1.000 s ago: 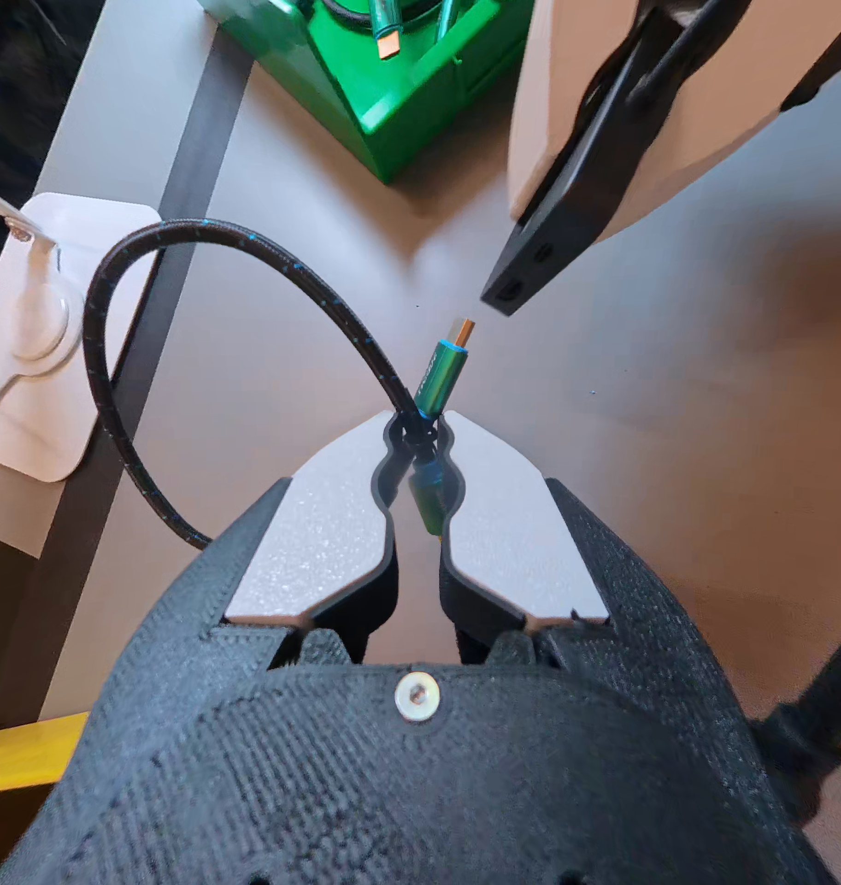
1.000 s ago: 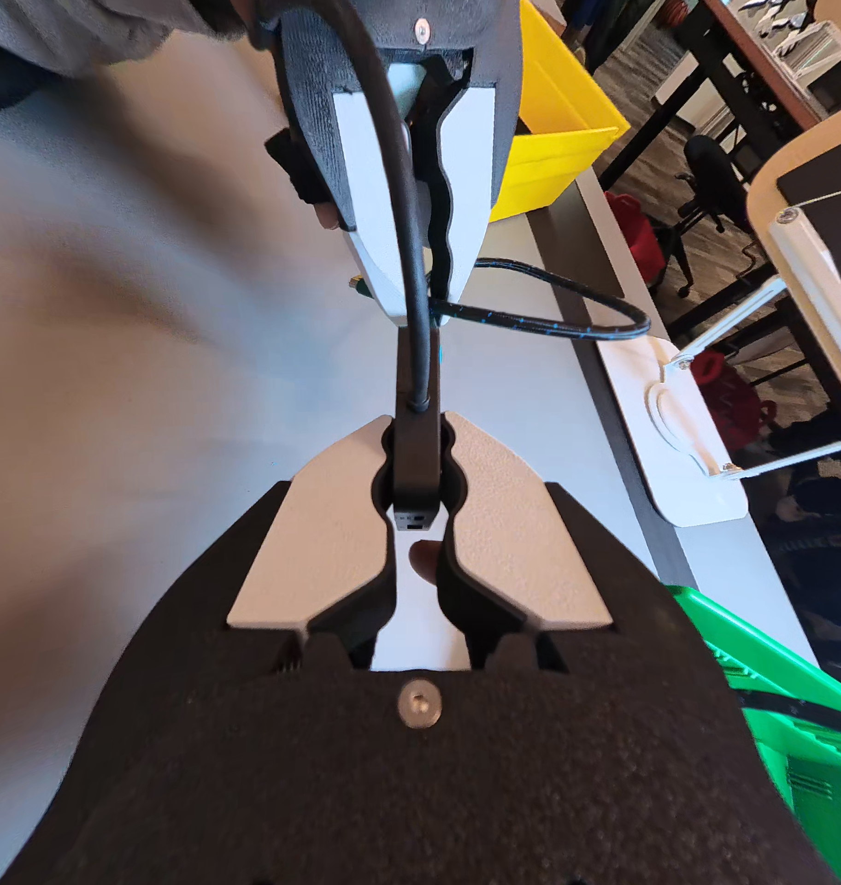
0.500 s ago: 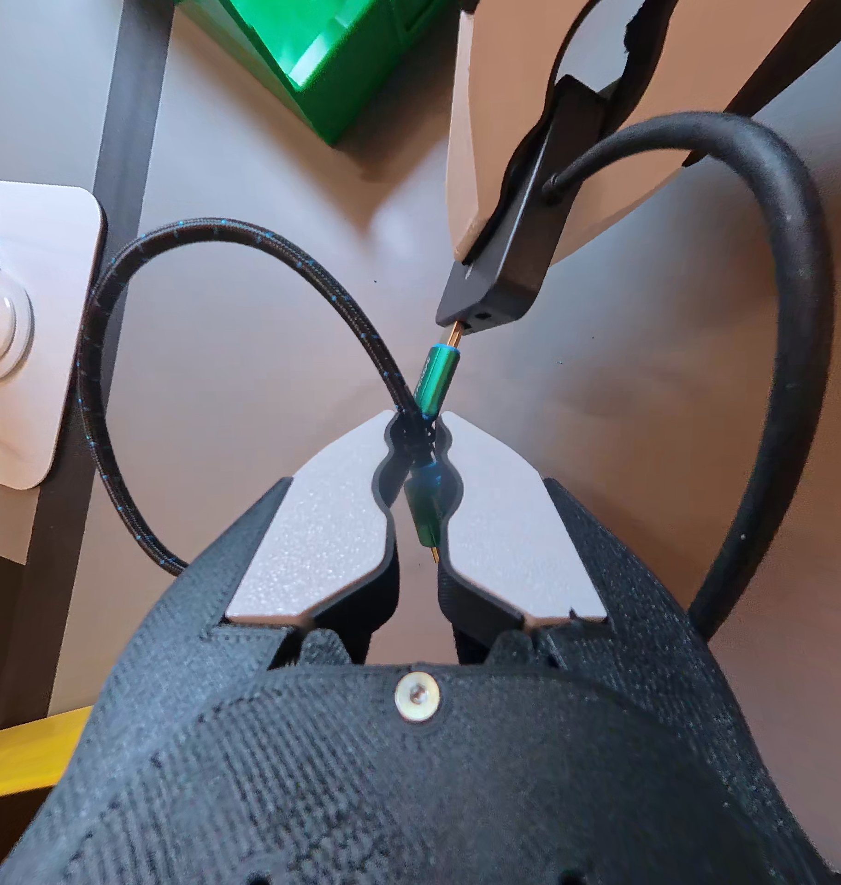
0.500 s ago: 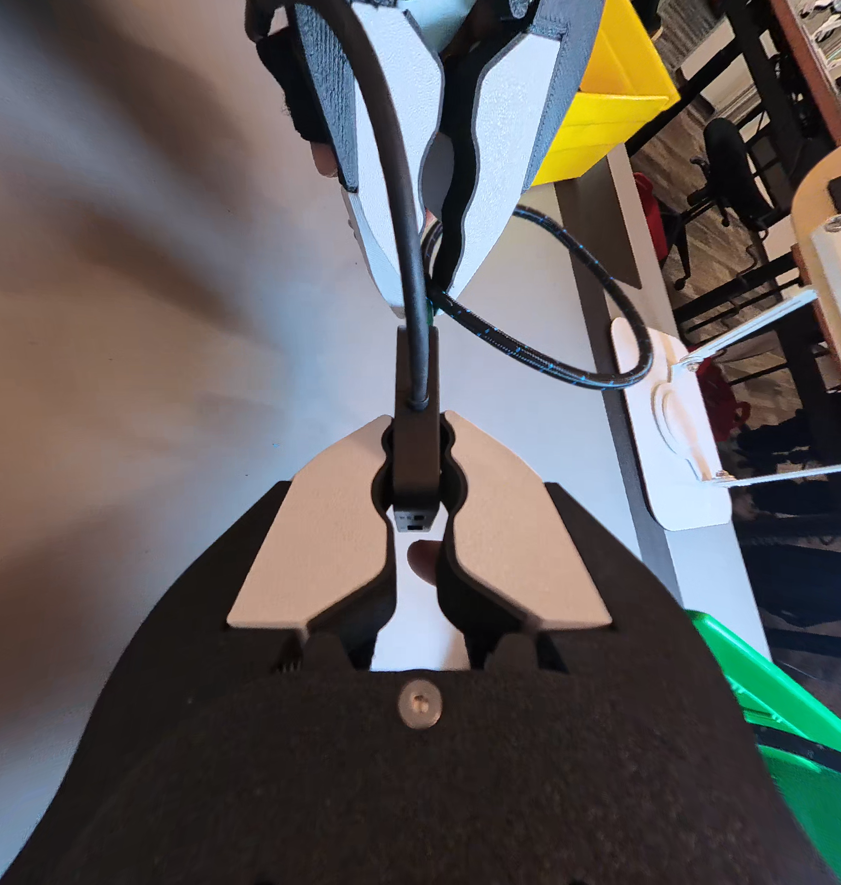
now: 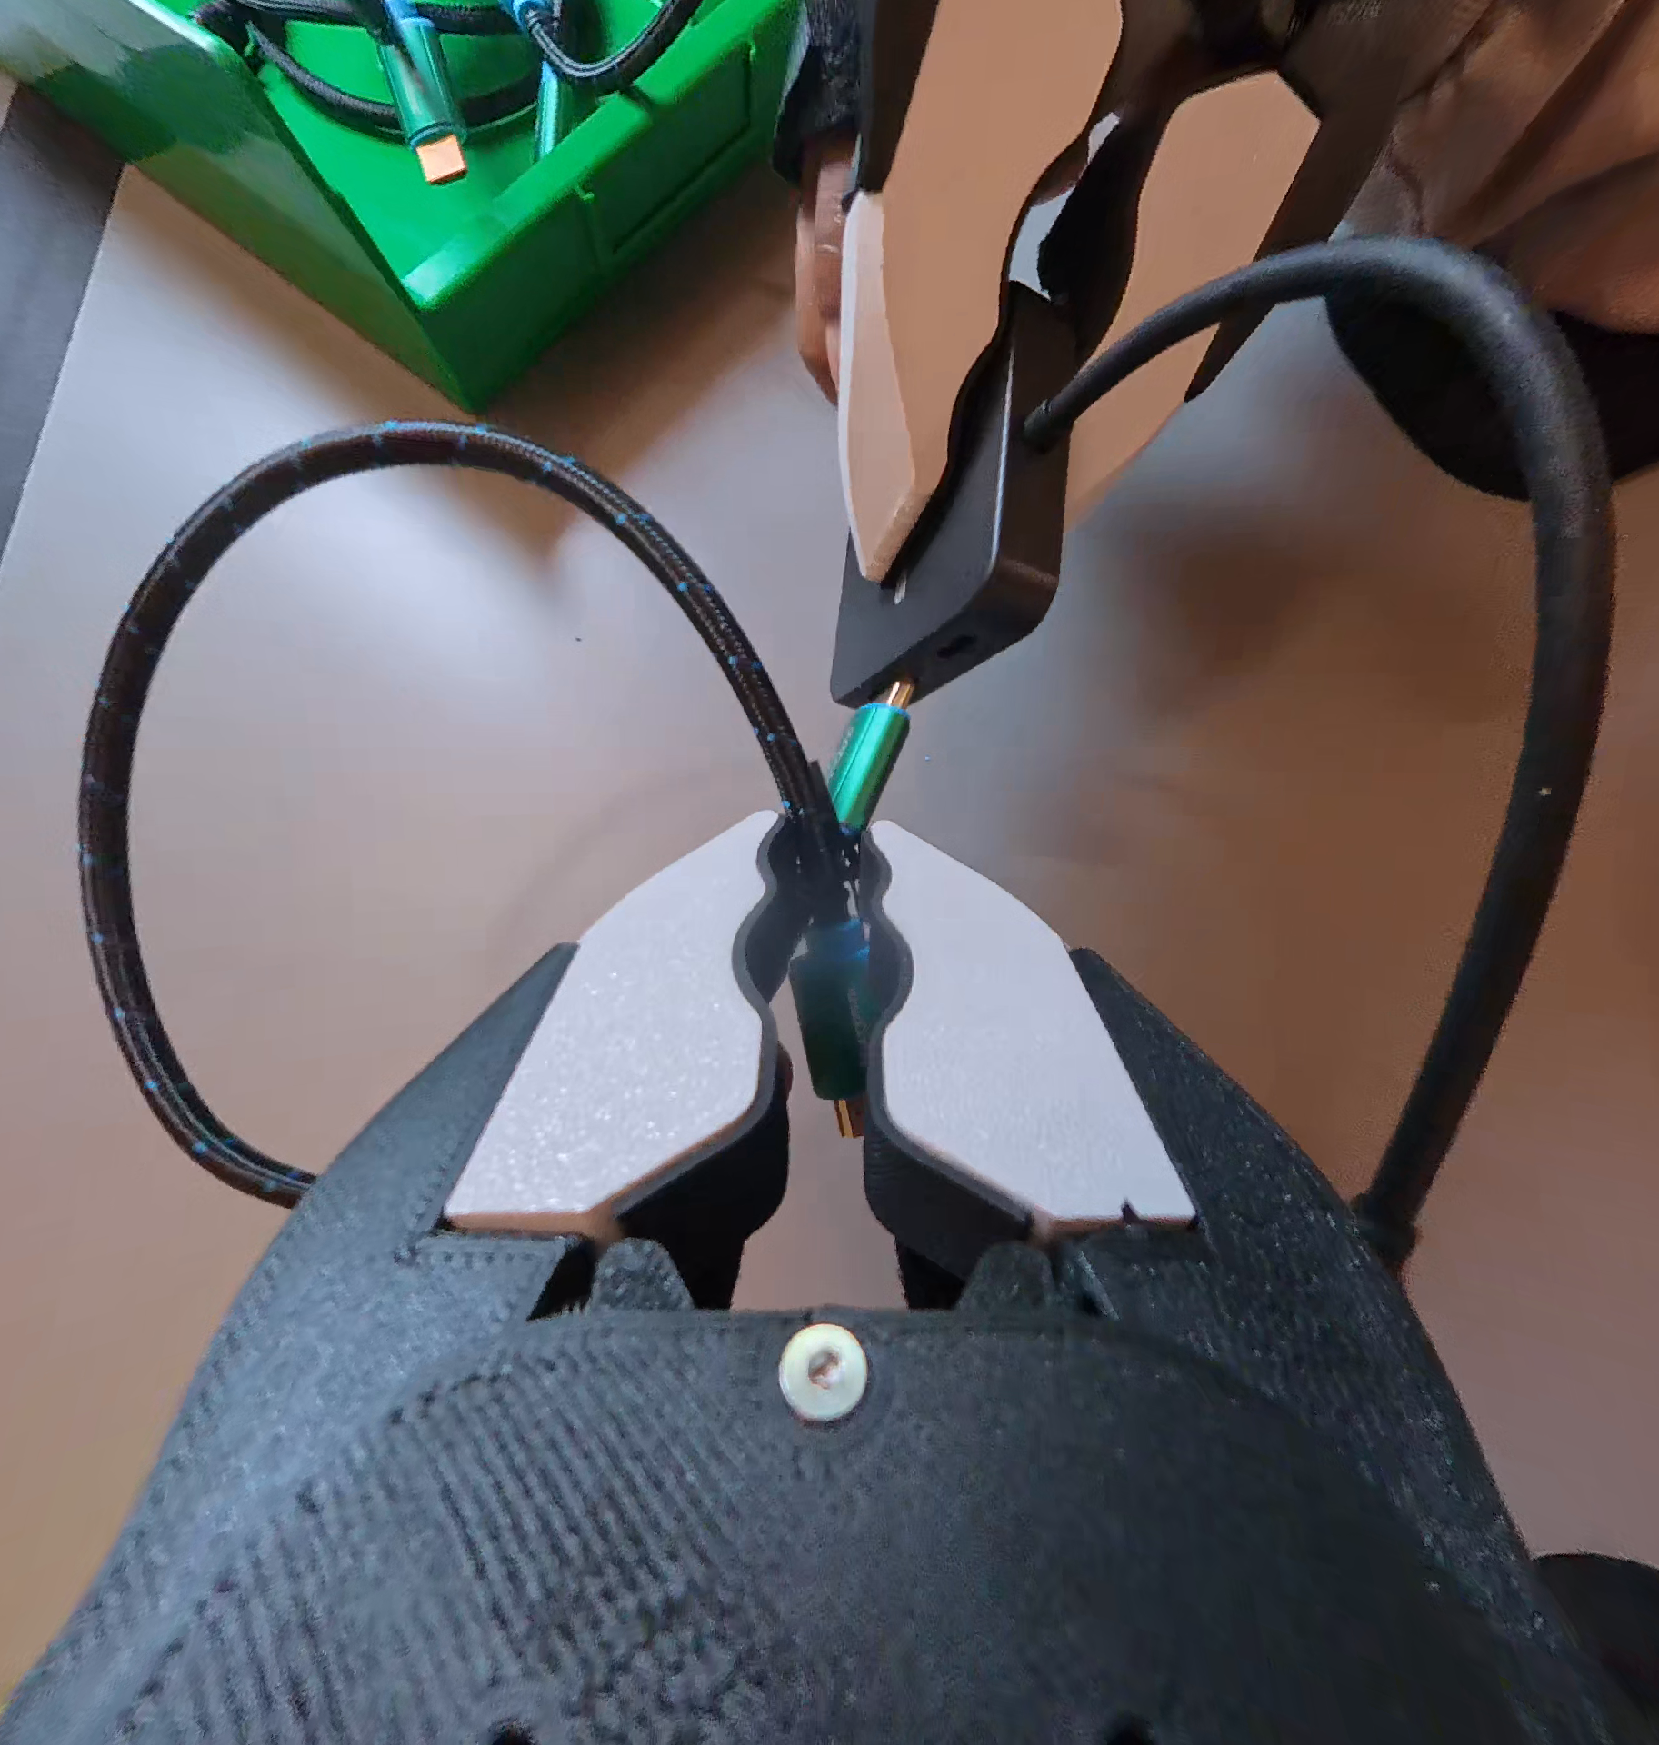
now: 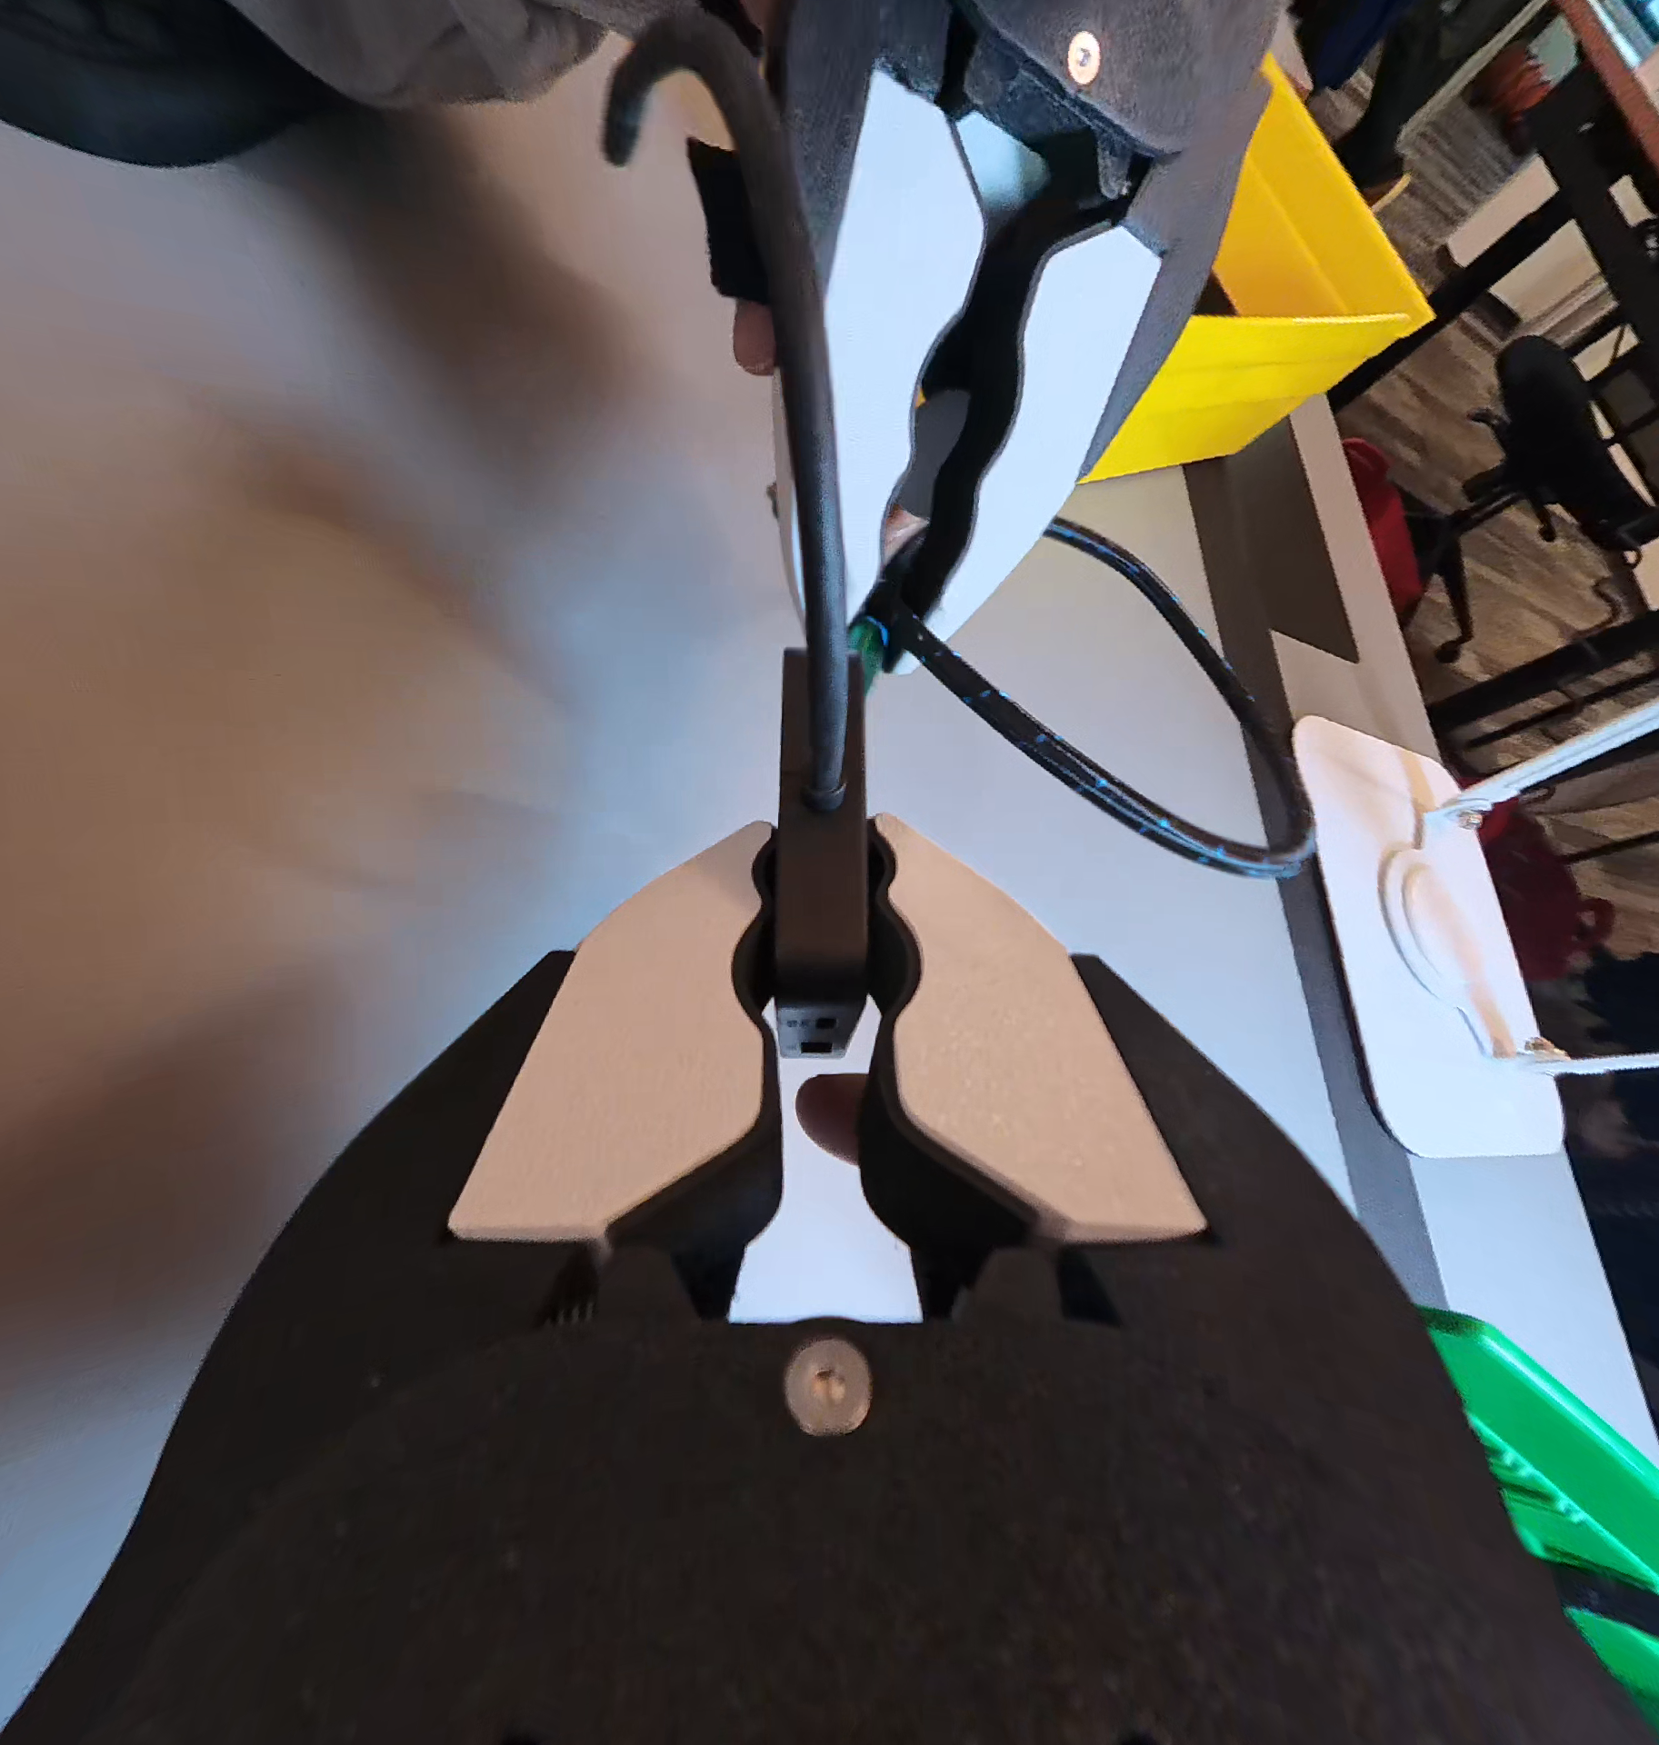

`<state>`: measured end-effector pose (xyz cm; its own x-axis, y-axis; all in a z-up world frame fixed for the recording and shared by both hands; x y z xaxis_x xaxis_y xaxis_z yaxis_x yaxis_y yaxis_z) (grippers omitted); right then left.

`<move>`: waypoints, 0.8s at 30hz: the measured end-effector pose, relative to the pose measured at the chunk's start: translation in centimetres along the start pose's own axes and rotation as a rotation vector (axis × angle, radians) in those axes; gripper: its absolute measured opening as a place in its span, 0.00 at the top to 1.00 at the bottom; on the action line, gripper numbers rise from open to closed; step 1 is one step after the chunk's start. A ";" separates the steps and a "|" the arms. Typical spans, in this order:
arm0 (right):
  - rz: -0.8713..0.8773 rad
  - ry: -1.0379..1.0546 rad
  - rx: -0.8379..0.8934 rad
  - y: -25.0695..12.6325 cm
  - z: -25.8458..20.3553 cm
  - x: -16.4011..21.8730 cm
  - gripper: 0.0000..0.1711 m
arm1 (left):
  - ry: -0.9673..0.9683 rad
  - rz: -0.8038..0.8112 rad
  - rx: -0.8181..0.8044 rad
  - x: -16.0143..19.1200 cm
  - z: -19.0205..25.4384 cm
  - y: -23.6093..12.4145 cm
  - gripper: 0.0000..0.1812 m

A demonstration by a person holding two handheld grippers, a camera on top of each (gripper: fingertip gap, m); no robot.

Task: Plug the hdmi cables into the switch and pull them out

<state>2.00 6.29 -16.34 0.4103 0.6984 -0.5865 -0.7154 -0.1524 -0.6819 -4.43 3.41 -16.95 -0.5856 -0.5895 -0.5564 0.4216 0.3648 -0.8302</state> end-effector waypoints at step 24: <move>-0.124 -0.044 -0.004 0.7 -0.5 1.0 0.92 | 0.083 -0.110 -0.012 0.4 1.3 1.4 0.93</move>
<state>2.17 6.58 -17.63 0.4699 0.7420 -0.4782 -0.6589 -0.0657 -0.7493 -3.18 2.78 -18.26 -0.6830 -0.5653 -0.4627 0.3434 0.3106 -0.8863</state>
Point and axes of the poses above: each gripper's, where its closed fingertips meet, y out along the fingers, x out of its underside, z = x × y across the jaws, the point moved 2 cm from there along -y, back along the fingers, and after that the axes turned 12 degrees about -z, right-handed, at the moved point
